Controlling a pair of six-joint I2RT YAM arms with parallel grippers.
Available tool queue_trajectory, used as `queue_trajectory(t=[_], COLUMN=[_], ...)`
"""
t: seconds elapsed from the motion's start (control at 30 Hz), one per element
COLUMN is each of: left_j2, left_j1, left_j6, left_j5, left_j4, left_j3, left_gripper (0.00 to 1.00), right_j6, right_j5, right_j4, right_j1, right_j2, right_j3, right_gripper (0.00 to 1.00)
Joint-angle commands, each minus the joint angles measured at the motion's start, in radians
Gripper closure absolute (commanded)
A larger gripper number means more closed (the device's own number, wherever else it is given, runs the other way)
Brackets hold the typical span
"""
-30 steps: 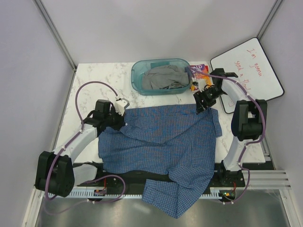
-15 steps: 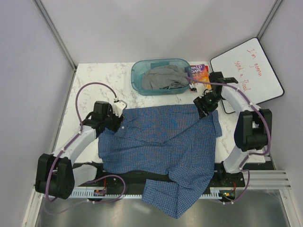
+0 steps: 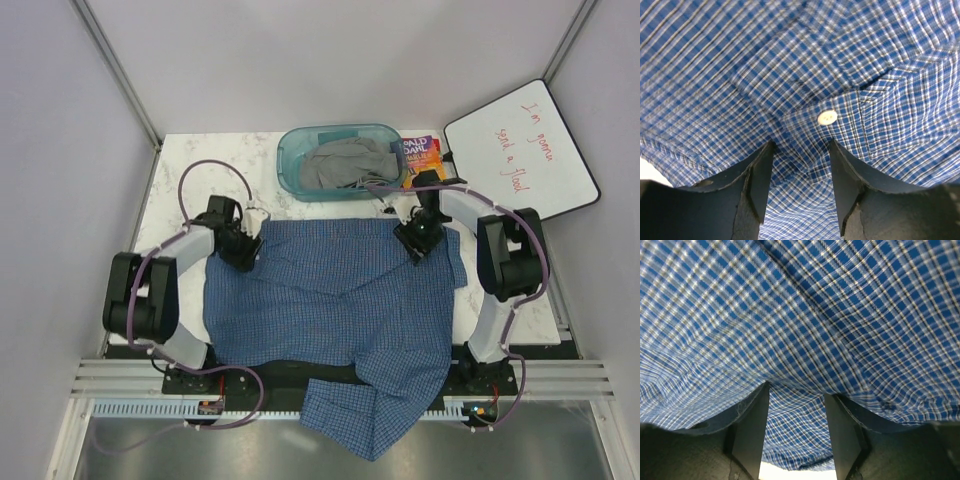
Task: Fold and stack the long sleeve shirts
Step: Fold the shirt
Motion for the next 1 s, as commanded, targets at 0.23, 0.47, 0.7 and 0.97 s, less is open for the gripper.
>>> queue_trajectory(t=[0.23,0.47,0.7,0.97], left_j2=[0.28,0.055,-0.272,-0.473], left_j1=[0.094,0.106,0.108,0.108], left_j6=[0.032,0.211,0.397,0.486], left_j5=[0.079,0.273,0.412,0.437], left_j4=[-0.08,-0.29,-0.548,-0.625], left_j3=[0.296,0.299,0.146,0.012], left_gripper=[0.43,0.32,0.13,0.12], right_j6=[-0.005,-0.174,-0.291,-0.201], right_j5=[0.073,-0.065,-0.171,-0.113], right_j4=[0.071,-0.171,-0.434,-0.372], right_j1=[-0.03,-0.037,0.172,0.587], right_j2=[0.182,-0.108,-0.559,-0.728], right_j3=[0.294,0.239,-0.08,-0.298], right_gripper=[0.43,0.35,0.23,0.25])
